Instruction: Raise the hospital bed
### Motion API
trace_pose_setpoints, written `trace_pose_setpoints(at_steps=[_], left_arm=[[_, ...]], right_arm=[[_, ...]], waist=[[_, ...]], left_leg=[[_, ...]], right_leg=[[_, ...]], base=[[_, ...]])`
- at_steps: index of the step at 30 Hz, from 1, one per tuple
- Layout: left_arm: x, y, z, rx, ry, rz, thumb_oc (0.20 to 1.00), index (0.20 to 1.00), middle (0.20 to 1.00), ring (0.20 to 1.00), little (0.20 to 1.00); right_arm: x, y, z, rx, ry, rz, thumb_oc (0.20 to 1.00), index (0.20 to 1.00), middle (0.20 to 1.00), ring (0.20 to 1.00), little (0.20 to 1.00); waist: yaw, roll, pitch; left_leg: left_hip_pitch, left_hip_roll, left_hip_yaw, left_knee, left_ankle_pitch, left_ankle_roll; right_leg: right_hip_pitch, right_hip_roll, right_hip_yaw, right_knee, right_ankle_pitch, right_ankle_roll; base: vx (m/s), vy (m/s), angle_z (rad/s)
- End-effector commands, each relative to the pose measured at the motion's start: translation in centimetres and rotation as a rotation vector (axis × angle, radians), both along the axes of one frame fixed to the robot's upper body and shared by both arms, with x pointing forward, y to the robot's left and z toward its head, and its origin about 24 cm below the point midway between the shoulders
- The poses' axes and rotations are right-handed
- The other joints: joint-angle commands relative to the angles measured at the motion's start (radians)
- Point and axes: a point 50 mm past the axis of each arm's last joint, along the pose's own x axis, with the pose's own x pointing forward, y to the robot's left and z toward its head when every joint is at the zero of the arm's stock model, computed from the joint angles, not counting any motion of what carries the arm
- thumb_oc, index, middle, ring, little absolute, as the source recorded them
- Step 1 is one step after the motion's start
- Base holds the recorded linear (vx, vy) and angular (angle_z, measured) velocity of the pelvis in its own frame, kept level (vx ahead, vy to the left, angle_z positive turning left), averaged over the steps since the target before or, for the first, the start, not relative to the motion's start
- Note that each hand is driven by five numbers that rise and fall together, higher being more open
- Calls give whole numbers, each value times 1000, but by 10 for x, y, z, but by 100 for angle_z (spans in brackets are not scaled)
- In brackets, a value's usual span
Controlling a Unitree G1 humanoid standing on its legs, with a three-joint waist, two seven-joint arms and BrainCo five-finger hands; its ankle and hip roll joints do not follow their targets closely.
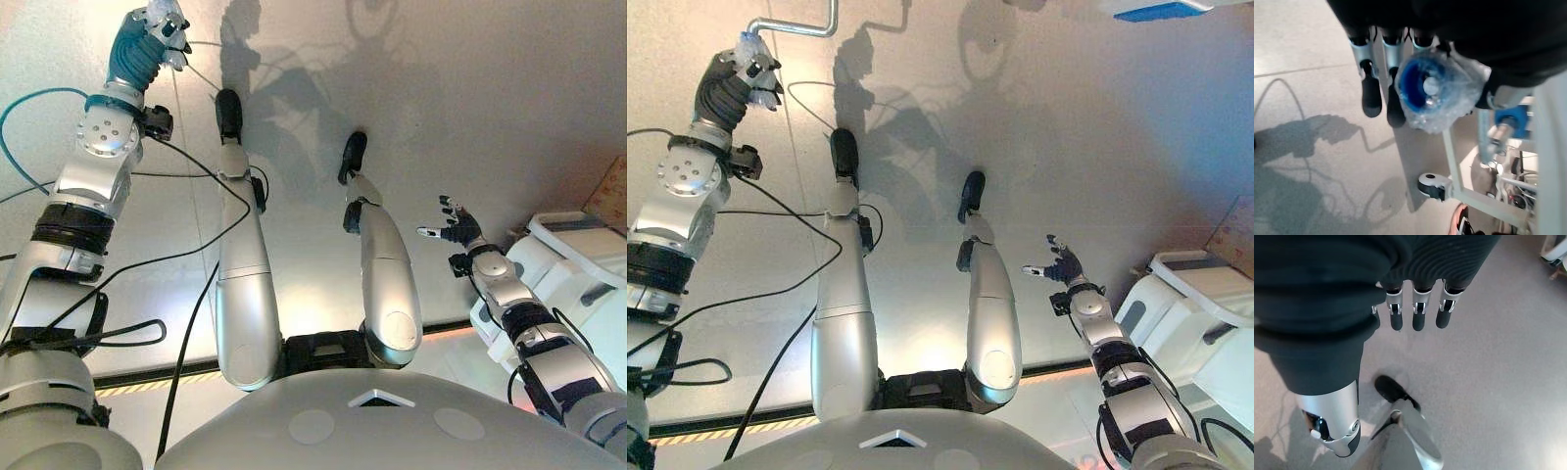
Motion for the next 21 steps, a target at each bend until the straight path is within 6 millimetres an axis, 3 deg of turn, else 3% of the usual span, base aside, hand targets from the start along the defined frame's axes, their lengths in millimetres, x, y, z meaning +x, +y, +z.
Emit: trace_pose_setpoints(at_steps=[1,3,9,14,16,20,21], left_arm=[[-16,56,3,65,10,229,200,200,200,200,200],[-6,66,1,79,72,312,200,200,200,200,200],[10,66,8,23,112,401,200,200,200,200,200],[10,70,7,53,147,434,200,200,200,200,200],[12,67,7,78,155,429,200,200,200,200,200],[24,37,3,111,149,336,200,200,200,200,200],[24,37,3,111,149,336,200,200,200,200,200]], right_arm=[[-16,-6,-11,32,54,-46,1000,1000,1000,1000,1000],[-9,1,-8,49,38,-28,1000,1000,1000,1000,1000],[4,12,0,66,6,18,1000,1000,1000,1000,1000],[13,21,10,83,-42,57,1000,1000,1000,1000,1000],[15,23,13,85,-55,74,1000,1000,1000,1000,1000],[18,24,16,55,-60,91,1000,1000,1000,1000,1000],[18,24,16,55,-60,91,1000,1000,1000,1000,1000]], waist=[[-6,-99,-14],[-27,-118,-14],[-66,-140,-14],[-92,-161,-14],[-112,-168,-14],[-142,-174,-14],[-142,-175,-14]], left_leg=[[-72,-4,7,211,-186,-38],[-78,4,10,231,-199,-35],[-90,28,24,241,-201,-43],[-86,52,37,239,-200,-44],[-87,59,40,228,-188,-44],[-53,90,66,155,-153,-57],[-52,89,66,154,-152,-57]], right_leg=[[64,-114,75,-165,142,67],[45,-108,87,-162,147,67],[-12,-95,117,-165,168,67],[-61,-78,145,-144,168,67],[-85,-74,157,-137,173,67],[-130,-55,177,-111,168,65],[-130,-55,177,-111,168,65]], base=[[30,56,0],[23,69,-2],[2,18,-14],[-7,-25,-19],[-10,-68,-25],[-3,-114,-16],[-23,-139,-10]])
